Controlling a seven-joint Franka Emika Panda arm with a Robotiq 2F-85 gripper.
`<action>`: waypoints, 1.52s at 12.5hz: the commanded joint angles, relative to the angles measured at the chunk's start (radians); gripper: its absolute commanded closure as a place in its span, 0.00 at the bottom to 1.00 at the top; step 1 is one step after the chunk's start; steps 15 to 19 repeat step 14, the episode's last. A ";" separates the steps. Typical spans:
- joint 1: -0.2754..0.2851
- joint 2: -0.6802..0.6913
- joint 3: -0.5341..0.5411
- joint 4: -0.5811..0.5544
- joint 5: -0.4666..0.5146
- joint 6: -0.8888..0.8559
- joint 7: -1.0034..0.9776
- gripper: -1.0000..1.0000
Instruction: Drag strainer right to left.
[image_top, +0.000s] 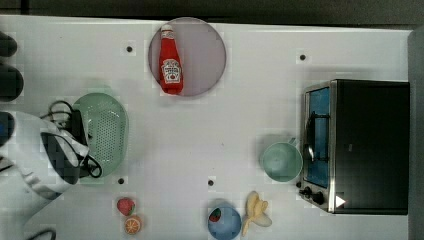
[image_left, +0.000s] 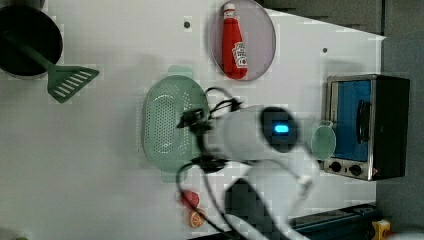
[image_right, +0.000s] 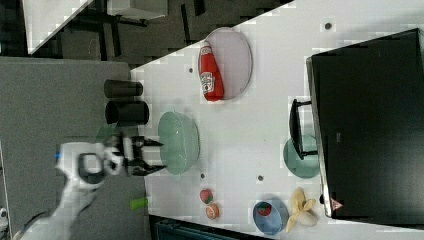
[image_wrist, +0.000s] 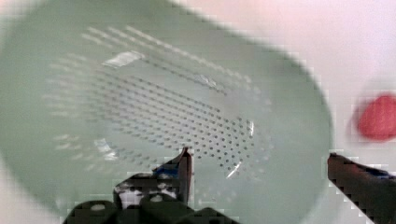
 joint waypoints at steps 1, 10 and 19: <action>-0.095 -0.191 -0.090 0.042 0.006 -0.145 -0.276 0.00; -0.175 -0.531 -0.473 0.045 -0.013 -0.415 -0.798 0.00; -0.176 -0.585 -0.565 0.045 -0.075 -0.460 -1.005 0.00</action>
